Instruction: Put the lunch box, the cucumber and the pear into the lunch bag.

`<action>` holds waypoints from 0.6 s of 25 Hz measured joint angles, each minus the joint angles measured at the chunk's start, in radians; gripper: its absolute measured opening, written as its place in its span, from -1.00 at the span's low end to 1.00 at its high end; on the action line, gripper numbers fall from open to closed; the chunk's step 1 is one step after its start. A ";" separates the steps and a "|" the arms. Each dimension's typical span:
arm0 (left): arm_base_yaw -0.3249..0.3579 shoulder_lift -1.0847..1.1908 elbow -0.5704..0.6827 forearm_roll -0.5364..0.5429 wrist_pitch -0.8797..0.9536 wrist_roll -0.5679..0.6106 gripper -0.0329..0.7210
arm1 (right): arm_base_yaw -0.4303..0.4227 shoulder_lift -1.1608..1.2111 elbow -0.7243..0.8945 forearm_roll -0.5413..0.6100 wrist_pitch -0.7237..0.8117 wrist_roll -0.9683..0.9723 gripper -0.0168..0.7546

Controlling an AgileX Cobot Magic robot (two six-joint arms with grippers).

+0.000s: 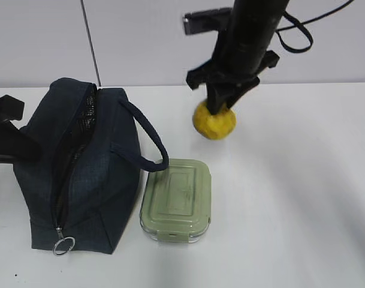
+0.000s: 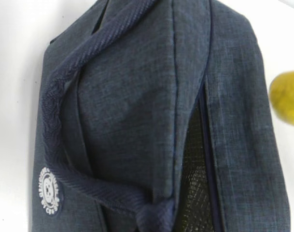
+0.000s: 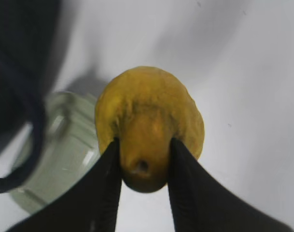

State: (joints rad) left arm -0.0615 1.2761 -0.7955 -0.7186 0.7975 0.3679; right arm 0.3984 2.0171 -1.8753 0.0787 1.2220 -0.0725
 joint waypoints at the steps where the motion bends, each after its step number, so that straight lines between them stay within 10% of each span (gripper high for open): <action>1: 0.000 0.000 0.000 0.000 0.000 0.000 -0.95 | 0.000 0.000 -0.036 0.046 0.002 -0.007 -0.34; 15: 0.000 0.000 0.000 0.000 0.000 0.000 -0.95 | 0.137 0.012 -0.158 0.495 -0.045 -0.187 -0.35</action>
State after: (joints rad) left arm -0.0615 1.2761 -0.7955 -0.7186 0.7975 0.3679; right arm 0.5354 2.0292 -2.0329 0.5735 1.1773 -0.2594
